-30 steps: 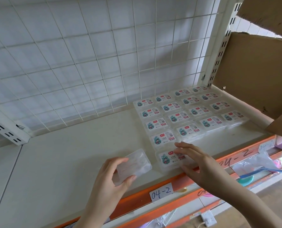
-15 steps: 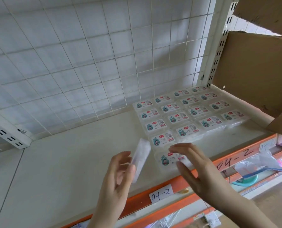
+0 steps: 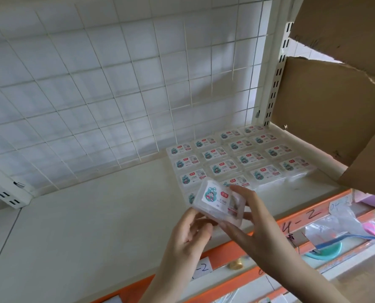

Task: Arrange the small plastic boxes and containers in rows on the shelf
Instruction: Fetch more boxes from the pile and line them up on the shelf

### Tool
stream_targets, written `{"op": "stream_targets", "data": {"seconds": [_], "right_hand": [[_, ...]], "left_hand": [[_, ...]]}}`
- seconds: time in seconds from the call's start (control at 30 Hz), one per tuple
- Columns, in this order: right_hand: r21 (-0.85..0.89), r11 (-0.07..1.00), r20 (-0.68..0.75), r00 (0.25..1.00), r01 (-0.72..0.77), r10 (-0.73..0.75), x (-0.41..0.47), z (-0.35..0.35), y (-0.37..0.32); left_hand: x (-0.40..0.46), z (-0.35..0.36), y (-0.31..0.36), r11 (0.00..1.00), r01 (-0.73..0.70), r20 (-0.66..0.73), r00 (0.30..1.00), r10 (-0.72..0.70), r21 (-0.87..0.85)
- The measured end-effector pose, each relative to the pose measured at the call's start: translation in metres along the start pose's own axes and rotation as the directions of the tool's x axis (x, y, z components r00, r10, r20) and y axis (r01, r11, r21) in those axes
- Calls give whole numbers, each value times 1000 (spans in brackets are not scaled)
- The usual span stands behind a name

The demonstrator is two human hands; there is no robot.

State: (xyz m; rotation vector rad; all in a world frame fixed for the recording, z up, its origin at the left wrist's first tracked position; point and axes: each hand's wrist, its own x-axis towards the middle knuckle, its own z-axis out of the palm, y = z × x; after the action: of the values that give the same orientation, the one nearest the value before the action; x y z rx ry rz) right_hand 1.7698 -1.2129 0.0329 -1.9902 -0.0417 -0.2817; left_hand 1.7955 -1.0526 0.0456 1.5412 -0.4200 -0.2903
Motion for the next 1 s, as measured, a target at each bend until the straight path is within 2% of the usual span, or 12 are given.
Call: {"op": "stream_targets", "data": {"seconds": [0.07, 0.13, 0.23, 0.3, 0.37, 0.43, 0.57, 0.77, 1.0], "right_hand": [[-160, 987, 6, 1000, 17, -17, 3, -16, 6], [-279, 960, 39, 999, 22, -12, 8, -34, 14], [-398, 917, 50, 999, 6, 16, 21, -63, 25], [-425, 905, 80, 996, -10, 49, 28, -79, 31], [-469, 883, 162, 983, -4, 91, 33, -88, 37], [-479, 878, 246, 963, 20, 113, 36, -92, 44], [-392, 918, 348, 934, 64, 83, 36, -88, 59], [-349, 927, 327, 945, 134, -14, 33, -86, 71], [-337, 920, 233, 965, 198, -122, 34, -84, 83]], "left_hand": [[4, 2, -1, 997, -26, -38, 999, 29, 73], [9, 2, -7, 949, -104, -67, 989, 130, 296], [17, -5, -19, 703, -238, -49, 931, 362, 670], [21, -11, -28, 556, -256, -25, 894, 447, 791], [20, -14, -38, 480, -249, -18, 875, 484, 841], [18, -14, -44, 474, -236, -28, 874, 485, 848], [17, -13, -49, 483, -206, -19, 907, 420, 851], [16, -13, -52, 517, -158, -26, 944, 330, 841], [18, -12, -54, 528, -193, -10, 934, 358, 827]]}}
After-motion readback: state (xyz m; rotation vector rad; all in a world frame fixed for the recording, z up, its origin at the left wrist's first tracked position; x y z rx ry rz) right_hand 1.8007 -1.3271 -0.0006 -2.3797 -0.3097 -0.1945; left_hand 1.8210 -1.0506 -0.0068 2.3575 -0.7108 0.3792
